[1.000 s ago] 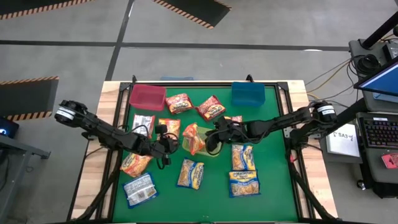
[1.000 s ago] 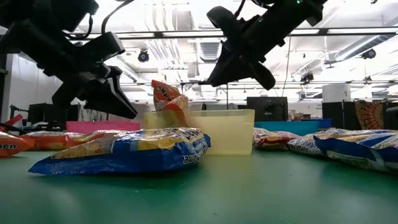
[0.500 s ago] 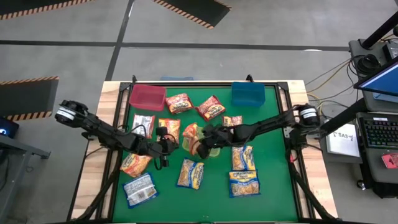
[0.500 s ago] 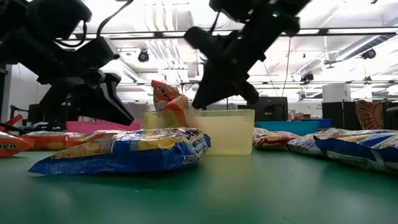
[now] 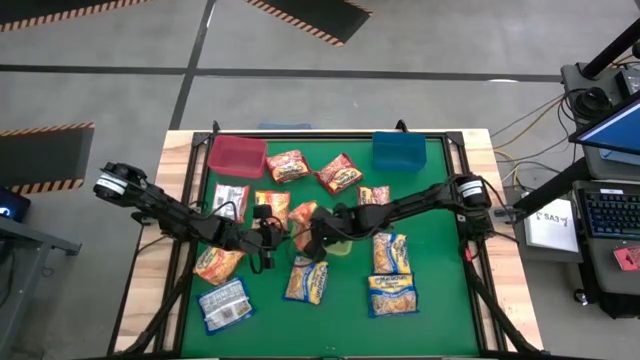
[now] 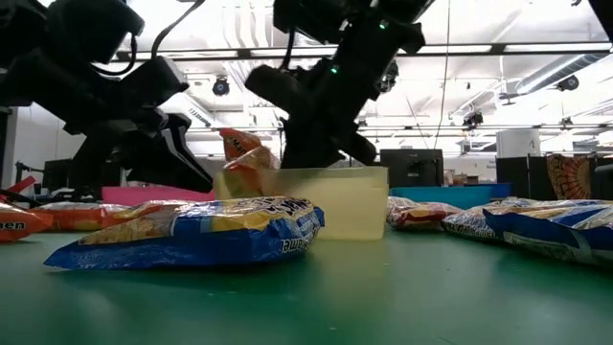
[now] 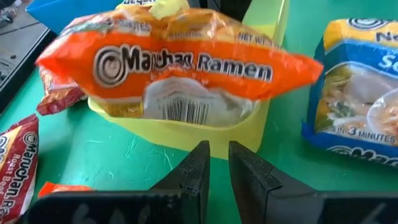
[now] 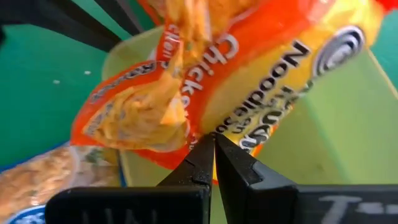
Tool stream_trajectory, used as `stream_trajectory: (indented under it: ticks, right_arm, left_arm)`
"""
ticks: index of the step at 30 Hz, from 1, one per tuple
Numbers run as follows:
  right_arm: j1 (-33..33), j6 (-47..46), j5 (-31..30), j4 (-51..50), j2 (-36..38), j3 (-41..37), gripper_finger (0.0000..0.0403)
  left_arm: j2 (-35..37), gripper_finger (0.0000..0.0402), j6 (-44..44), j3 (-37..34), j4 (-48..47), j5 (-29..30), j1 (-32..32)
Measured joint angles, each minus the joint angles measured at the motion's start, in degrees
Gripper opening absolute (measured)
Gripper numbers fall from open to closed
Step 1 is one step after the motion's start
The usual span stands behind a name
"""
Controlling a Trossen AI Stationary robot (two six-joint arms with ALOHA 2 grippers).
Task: Sort Maruchan noodles
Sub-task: Put the orange noodle pack into the yellow bin
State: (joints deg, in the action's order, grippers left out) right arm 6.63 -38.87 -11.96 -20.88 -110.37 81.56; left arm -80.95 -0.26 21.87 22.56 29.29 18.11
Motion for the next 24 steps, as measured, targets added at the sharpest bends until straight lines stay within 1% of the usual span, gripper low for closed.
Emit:
stream_trajectory:
  ticks: [4, 8, 16, 24]
  right_arm:
    - [0.00, 0.09, 0.47, 0.39, -0.02, 1.29, 0.0009]
    - [-0.02, 0.72, -0.05, 0.42, 0.00, 1.55, 0.0009]
    - [-0.06, 0.67, -0.24, 0.15, -3.40, 1.42, 0.0009]
    - [-0.02, 1.68, -0.03, -0.02, -1.39, 1.46, 0.0009]
  left_arm:
    - [0.04, 0.0042, 0.25, 0.31, 0.45, -0.55, 0.00]
    - [0.09, 0.0042, 1.26, 1.25, 0.80, -2.84, 0.02]
    - [0.31, 0.0042, 1.28, 1.68, 0.58, -2.99, 0.07]
    - [0.50, 0.0042, 2.92, 2.14, 3.86, -2.86, 0.07]
